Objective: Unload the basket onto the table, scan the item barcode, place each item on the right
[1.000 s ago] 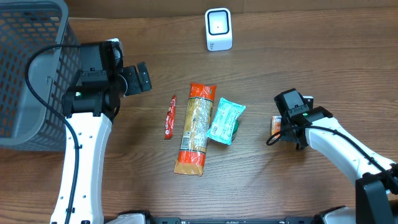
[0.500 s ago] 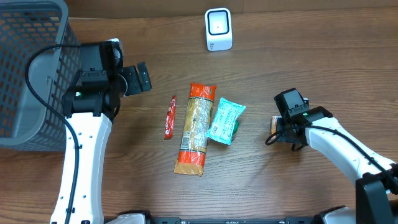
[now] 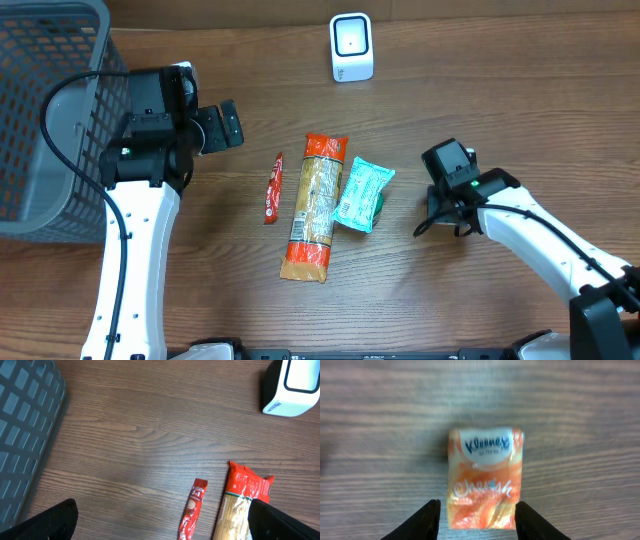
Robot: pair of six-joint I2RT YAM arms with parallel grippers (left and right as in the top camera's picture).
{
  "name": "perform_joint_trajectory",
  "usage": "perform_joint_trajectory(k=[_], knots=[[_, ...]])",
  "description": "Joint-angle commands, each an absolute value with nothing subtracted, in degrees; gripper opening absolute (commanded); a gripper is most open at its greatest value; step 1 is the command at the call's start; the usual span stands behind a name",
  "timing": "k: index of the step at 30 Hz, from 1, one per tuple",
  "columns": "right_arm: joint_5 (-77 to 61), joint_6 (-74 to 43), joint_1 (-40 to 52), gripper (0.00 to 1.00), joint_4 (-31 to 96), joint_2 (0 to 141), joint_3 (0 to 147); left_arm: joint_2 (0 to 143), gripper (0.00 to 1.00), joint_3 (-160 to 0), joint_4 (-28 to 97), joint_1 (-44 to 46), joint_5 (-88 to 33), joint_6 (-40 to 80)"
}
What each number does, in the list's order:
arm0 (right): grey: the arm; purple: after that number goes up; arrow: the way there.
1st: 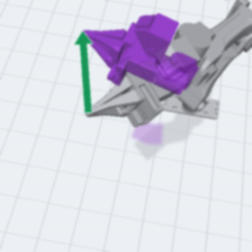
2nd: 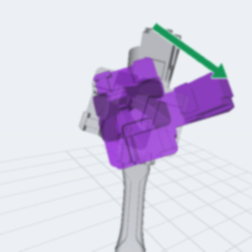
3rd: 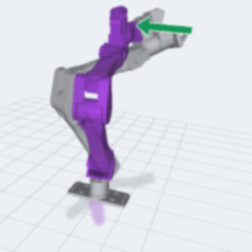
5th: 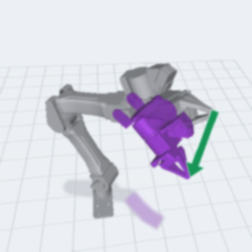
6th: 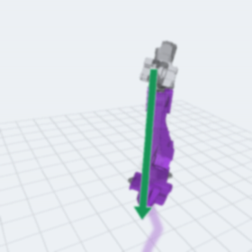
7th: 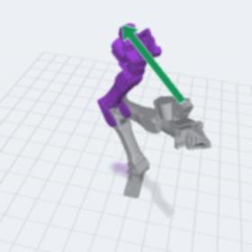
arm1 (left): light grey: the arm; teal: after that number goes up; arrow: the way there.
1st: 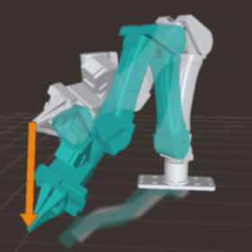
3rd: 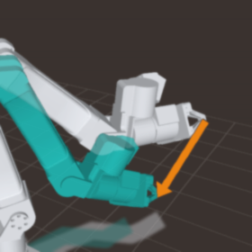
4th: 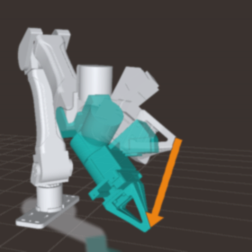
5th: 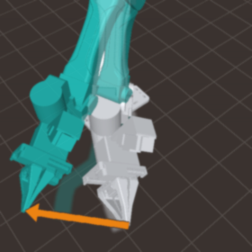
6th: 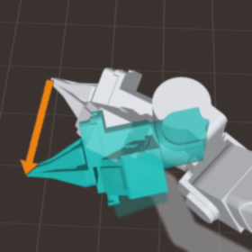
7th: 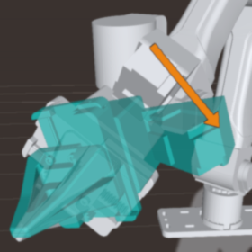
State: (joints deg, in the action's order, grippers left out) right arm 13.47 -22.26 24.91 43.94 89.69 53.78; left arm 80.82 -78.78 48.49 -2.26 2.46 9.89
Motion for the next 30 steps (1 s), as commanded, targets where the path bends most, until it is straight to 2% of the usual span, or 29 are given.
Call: perform_joint_trajectory(k=[1, 4, 30], knots=[[12.9, -22.3, 25.1, 0.51, 43.8, 89.9, 55.8, 81.1, 1.00, -79.1, 48.4, -2.3, 3.2, 9.2], [8.7, -22.3, 25.1, 0.51, 43.4, 89.9, 55.8, 81.1, 1.00, -79.1, 48.4, -2.3, 3.2, 9.2], [8.6, -22.4, 25.1, 0.53, 43.2, 90.0, 55.4, 81.1, 1.00, -79.1, 48.4, -2.3, 3.2, 9.2]])
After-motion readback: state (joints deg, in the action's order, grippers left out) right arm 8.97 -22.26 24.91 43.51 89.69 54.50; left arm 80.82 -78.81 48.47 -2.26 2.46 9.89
